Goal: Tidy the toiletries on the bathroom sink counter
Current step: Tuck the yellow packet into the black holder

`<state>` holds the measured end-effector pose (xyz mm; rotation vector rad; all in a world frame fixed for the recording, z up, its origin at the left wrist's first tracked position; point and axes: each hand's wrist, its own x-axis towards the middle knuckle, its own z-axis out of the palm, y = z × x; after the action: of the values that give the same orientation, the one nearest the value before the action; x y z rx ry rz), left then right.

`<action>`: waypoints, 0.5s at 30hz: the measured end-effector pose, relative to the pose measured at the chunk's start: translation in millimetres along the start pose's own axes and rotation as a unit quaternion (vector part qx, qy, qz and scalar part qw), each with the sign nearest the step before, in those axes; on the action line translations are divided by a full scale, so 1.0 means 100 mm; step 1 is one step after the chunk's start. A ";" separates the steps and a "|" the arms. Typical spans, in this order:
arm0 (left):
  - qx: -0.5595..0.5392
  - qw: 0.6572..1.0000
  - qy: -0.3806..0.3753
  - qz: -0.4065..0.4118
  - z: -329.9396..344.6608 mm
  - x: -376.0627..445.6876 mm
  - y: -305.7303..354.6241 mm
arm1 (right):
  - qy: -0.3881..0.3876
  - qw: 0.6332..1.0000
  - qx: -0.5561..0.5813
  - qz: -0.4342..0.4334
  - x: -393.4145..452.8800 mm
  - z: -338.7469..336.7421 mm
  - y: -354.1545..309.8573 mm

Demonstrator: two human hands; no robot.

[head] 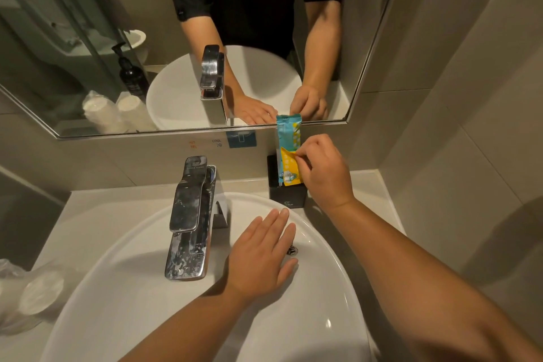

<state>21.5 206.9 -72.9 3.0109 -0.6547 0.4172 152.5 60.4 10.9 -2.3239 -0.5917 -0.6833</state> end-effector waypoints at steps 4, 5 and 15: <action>-0.002 1.000 -0.001 -0.002 0.00 0.00 0.01 | -0.006 0.999 -0.032 -0.005 -0.07 0.05 0.01; -0.004 1.000 0.000 -0.003 0.00 0.00 0.01 | -0.006 0.999 -0.037 -0.006 -0.08 0.05 0.02; -0.001 1.000 0.009 0.001 0.02 0.00 0.00 | -0.014 1.000 -0.021 -0.005 -0.17 -0.04 0.02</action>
<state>21.7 206.6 -74.8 3.0017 -0.6554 0.4425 139.0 52.3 2.2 -2.3741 -0.6076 -0.6753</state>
